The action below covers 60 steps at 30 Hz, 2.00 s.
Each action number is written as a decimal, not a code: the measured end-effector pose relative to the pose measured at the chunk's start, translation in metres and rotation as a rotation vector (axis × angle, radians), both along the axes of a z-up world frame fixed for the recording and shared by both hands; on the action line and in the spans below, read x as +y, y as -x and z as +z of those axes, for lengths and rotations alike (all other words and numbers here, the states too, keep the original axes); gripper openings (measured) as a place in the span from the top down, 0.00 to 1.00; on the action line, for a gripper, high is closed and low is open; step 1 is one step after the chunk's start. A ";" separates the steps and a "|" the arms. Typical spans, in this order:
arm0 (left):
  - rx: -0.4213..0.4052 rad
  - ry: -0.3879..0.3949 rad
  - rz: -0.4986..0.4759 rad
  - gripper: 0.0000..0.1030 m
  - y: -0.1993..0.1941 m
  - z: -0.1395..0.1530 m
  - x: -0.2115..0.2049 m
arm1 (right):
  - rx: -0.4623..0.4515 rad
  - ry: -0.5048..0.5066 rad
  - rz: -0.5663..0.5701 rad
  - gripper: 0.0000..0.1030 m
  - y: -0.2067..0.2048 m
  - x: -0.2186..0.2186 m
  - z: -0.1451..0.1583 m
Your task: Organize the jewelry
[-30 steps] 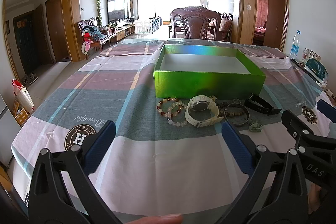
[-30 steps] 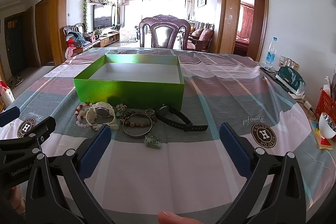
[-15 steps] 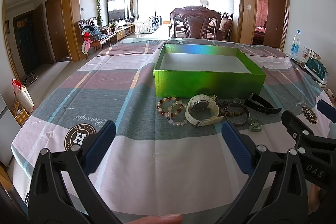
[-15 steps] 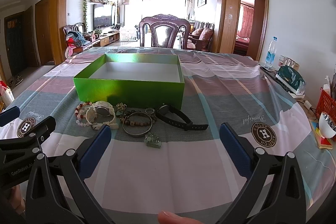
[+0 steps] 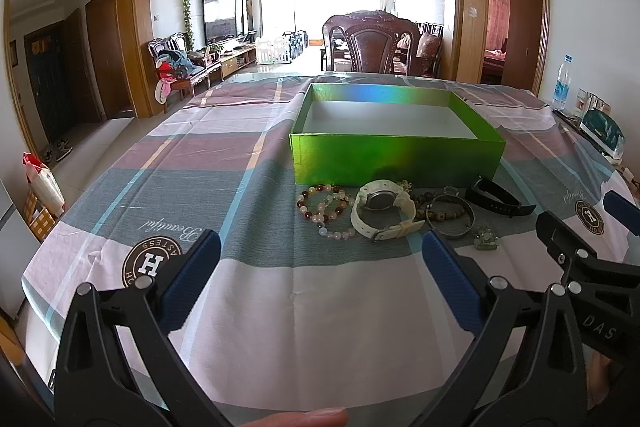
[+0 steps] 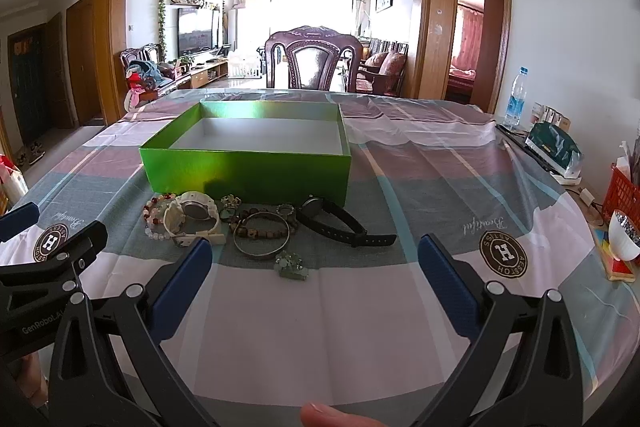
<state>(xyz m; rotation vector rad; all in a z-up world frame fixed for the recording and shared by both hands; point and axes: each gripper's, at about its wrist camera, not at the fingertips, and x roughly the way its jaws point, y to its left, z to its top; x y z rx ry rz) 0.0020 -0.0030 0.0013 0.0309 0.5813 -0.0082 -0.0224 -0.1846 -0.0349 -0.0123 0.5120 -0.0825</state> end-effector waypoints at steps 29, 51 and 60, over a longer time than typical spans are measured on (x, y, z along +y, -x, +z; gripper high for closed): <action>0.427 0.056 -0.017 0.60 -0.091 -0.043 0.013 | 0.394 -0.146 0.017 0.65 -0.111 -0.071 -0.015; 0.507 0.082 -0.063 0.80 -0.140 -0.070 -0.020 | 0.465 -0.088 0.068 0.65 -0.167 -0.053 -0.060; 0.484 0.085 -0.035 0.76 -0.116 -0.069 -0.022 | 0.439 -0.050 0.069 0.65 -0.166 -0.046 -0.062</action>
